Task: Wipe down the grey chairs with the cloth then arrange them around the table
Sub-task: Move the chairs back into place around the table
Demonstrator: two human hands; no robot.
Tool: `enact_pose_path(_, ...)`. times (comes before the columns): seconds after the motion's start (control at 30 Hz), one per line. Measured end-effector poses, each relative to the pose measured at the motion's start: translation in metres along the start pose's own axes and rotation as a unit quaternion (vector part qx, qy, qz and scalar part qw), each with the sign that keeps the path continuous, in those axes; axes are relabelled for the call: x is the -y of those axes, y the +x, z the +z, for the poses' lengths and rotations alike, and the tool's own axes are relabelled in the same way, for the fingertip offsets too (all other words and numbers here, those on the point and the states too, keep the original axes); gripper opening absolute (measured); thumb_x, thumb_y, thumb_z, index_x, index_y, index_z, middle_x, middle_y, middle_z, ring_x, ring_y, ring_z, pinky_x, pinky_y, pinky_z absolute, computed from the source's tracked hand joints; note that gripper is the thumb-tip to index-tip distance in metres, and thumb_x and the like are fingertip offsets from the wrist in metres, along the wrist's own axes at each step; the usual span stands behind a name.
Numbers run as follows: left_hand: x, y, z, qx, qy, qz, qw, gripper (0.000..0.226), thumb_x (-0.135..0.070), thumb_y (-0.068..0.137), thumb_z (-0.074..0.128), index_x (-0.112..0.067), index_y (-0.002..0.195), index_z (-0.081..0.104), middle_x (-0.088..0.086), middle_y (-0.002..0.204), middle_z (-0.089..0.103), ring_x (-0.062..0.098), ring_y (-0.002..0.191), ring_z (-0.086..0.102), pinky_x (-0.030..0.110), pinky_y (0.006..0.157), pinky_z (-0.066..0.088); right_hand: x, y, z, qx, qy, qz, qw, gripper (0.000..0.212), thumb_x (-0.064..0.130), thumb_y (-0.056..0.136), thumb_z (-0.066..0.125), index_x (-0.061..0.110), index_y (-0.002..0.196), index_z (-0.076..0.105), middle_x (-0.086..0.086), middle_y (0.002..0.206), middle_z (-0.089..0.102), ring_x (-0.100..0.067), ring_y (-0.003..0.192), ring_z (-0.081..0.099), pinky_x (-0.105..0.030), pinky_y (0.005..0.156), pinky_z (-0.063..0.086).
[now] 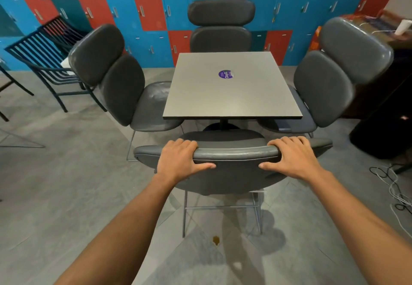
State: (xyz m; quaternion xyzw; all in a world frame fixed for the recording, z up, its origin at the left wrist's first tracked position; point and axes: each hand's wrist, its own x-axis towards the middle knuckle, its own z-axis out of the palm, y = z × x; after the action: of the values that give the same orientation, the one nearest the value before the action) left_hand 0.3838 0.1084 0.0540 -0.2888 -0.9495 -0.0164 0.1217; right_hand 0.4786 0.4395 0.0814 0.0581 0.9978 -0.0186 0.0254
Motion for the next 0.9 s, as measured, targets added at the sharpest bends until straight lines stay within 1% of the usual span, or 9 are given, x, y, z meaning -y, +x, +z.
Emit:
enact_pose_path(0.1, 0.001, -0.016, 0.003, -0.031, -0.039, 0.011, 0.999, 0.069, -0.086, 0.088, 0.040, -0.030, 0.123, 0.061, -0.008, 0.122, 0.065, 0.016, 0.117, 0.056, 0.037, 0.103, 0.043, 0.031, -0.009, -0.001, 0.010, 0.031, 0.008, 0.999, 0.085, 0.089, 0.077, 0.046, 0.036, 0.143, 0.045, 0.003, 0.146, 0.048, -0.021, 0.141, 0.039, -0.055, 0.123, 0.008)
enact_pose_path(0.2, 0.010, -0.043, 0.008, -0.050, -0.052, 0.020, 0.997, 0.066, -0.066, 0.094, 0.051, -0.029, 0.149, 0.045, -0.006, 0.151, 0.050, 0.022, 0.144, 0.040, 0.044, 0.123, 0.027, 0.072, -0.015, -0.003, 0.003, 0.046, 0.009, 0.999, 0.079, 0.081, 0.084, 0.048, 0.034, 0.148, 0.042, 0.003, 0.149, 0.045, -0.020, 0.144, 0.035, -0.057, 0.124, 0.006)
enact_pose_path(0.27, 0.024, -0.061, 0.007, -0.043, -0.070, 0.015, 0.996, 0.068, -0.059, 0.095, 0.052, -0.032, 0.156, 0.037, -0.007, 0.160, 0.040, 0.024, 0.151, 0.031, 0.046, 0.126, 0.021, 0.102, -0.016, -0.002, -0.003, 0.068, 0.003, 0.998, 0.074, 0.076, 0.088, 0.049, 0.033, 0.149, 0.041, 0.004, 0.147, 0.046, -0.019, 0.143, 0.036, -0.056, 0.125, 0.008)
enact_pose_path(0.5, 0.107, -0.118, -0.010, -0.027, -0.145, -0.051, 0.988, 0.064, -0.053, 0.098, 0.052, -0.031, 0.156, 0.037, -0.008, 0.165, 0.031, 0.021, 0.155, 0.021, 0.048, 0.124, 0.026, 0.220, -0.006, -0.002, -0.021, 0.166, -0.044, 0.985, 0.063, 0.065, 0.093, 0.051, 0.034, 0.148, 0.043, 0.009, 0.145, 0.045, -0.015, 0.138, 0.042, -0.052, 0.125, 0.011)
enact_pose_path(0.57, 0.134, -0.133, -0.015, -0.032, -0.150, -0.076, 0.985, 0.065, -0.052, 0.098, 0.054, -0.031, 0.156, 0.037, -0.008, 0.166, 0.029, 0.021, 0.156, 0.020, 0.044, 0.125, 0.023, 0.252, -0.002, -0.004, -0.024, 0.192, -0.062, 0.979, 0.060, 0.063, 0.094, 0.053, 0.035, 0.146, 0.045, 0.009, 0.145, 0.045, -0.015, 0.138, 0.042, -0.050, 0.126, 0.013)
enact_pose_path(0.63, 0.157, -0.146, -0.023, -0.043, -0.154, -0.100, 0.982, 0.066, -0.053, 0.097, 0.053, -0.031, 0.157, 0.036, -0.007, 0.166, 0.029, 0.020, 0.156, 0.019, 0.040, 0.123, 0.023, 0.281, 0.002, -0.005, -0.032, 0.219, -0.084, 0.972, 0.059, 0.061, 0.094, 0.055, 0.035, 0.146, 0.046, 0.010, 0.144, 0.046, -0.013, 0.136, 0.043, -0.045, 0.125, 0.016)
enact_pose_path(0.73, 0.186, -0.161, -0.034, -0.052, -0.165, -0.132, 0.976, 0.068, -0.057, 0.096, 0.047, -0.030, 0.157, 0.036, -0.007, 0.166, 0.029, 0.021, 0.155, 0.021, 0.040, 0.121, 0.027, 0.320, 0.009, -0.007, -0.037, 0.244, -0.113, 0.963, 0.058, 0.058, 0.094, 0.057, 0.035, 0.146, 0.045, 0.011, 0.143, 0.046, -0.012, 0.135, 0.042, -0.039, 0.123, 0.017)
enact_pose_path(0.83, 0.214, -0.171, -0.036, -0.056, -0.173, -0.163, 0.970, 0.070, -0.057, 0.094, 0.046, -0.029, 0.157, 0.036, -0.006, 0.166, 0.029, 0.022, 0.155, 0.022, 0.041, 0.122, 0.029, 0.350, 0.019, -0.007, -0.028, 0.274, -0.121, 0.954, 0.058, 0.056, 0.094, 0.060, 0.035, 0.146, 0.044, 0.012, 0.145, 0.044, -0.012, 0.136, 0.040, -0.036, 0.119, 0.028)
enact_pose_path(0.9, 0.231, -0.174, -0.033, -0.057, -0.179, -0.182, 0.965, 0.071, -0.057, 0.094, 0.046, -0.028, 0.158, 0.034, -0.006, 0.167, 0.027, 0.021, 0.156, 0.021, 0.039, 0.123, 0.026, 0.366, 0.028, -0.005, -0.021, 0.297, -0.127, 0.946, 0.059, 0.056, 0.093, 0.061, 0.037, 0.146, 0.044, 0.015, 0.144, 0.043, -0.009, 0.135, 0.041, -0.036, 0.116, 0.034)
